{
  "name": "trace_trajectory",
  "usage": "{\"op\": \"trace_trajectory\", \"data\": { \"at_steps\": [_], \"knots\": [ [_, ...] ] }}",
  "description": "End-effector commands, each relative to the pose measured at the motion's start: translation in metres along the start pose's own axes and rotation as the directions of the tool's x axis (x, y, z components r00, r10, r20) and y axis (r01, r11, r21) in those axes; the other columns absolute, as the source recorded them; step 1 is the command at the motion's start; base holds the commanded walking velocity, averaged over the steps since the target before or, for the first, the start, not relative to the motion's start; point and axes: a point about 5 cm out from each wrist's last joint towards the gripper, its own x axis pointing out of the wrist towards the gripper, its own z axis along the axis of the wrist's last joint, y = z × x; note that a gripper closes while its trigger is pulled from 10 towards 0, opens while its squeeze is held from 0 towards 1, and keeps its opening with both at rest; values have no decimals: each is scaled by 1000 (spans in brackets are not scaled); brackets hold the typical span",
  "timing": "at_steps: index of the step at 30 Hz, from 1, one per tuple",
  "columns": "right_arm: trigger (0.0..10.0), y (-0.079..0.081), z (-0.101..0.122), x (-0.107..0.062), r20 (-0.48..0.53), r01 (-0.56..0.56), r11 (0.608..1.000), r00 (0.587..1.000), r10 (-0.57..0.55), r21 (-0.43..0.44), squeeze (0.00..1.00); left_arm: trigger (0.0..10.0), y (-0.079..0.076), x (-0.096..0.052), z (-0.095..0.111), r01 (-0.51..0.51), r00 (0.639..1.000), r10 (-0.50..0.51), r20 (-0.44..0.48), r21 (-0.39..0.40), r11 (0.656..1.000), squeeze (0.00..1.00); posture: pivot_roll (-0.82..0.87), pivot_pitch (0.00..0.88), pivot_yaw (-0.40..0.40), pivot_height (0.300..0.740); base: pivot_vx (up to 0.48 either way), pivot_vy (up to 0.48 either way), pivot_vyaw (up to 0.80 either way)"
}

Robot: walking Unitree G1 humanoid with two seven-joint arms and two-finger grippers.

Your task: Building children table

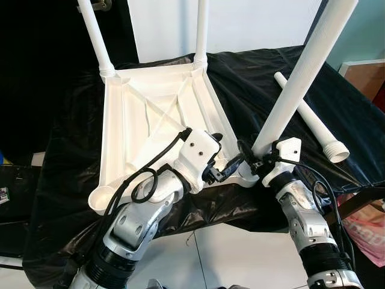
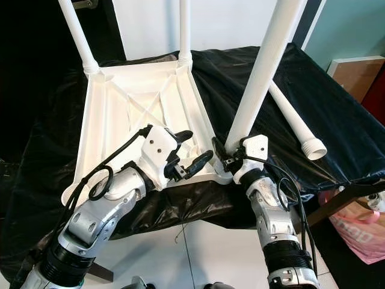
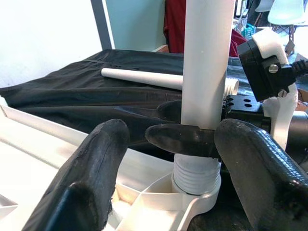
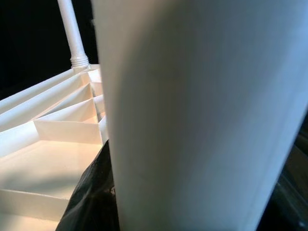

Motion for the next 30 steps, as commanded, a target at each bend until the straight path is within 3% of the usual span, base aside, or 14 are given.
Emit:
{"op": "trace_trajectory", "data": {
  "at_steps": [1, 10, 14, 21, 30],
  "knots": [
    [10000, 7, -57, -28, -292, 43, 995, 956, -14, 92, 0, 10000, -5, 0, 1, 51, 999, -51, -3, 5, 999, 0, 53, 106, -19, 740, 0, 0, 0],
    [10000, 10, -56, -27, -267, 139, 990, 956, -126, 33, 0, 10000, -4, 0, 1, 46, 999, -46, -3, 5, 999, 0, 53, 106, -18, 740, 0, 0, 0],
    [10000, 12, -49, -22, -213, 316, 949, 927, -307, 6, 0, 10000, -2, 0, 1, 39, 999, -39, -3, 6, 999, 0, 61, 110, -23, 740, 0, 0, 0],
    [10000, 15, -46, -19, -185, 450, 893, 877, -443, -8, 0, 10000, -1, -1, 2, 31, 1000, -31, -3, 7, 1000, 0, 71, 112, -25, 740, 0, 0, 0],
    [10000, 25, -36, -11, -126, 411, 909, 900, -417, -71, 0, 10000, 1, 0, 2, 25, 1000, -25, -2, 10, 1000, 0, 69, 109, -27, 740, 0, 0, 0]
  ]
}}
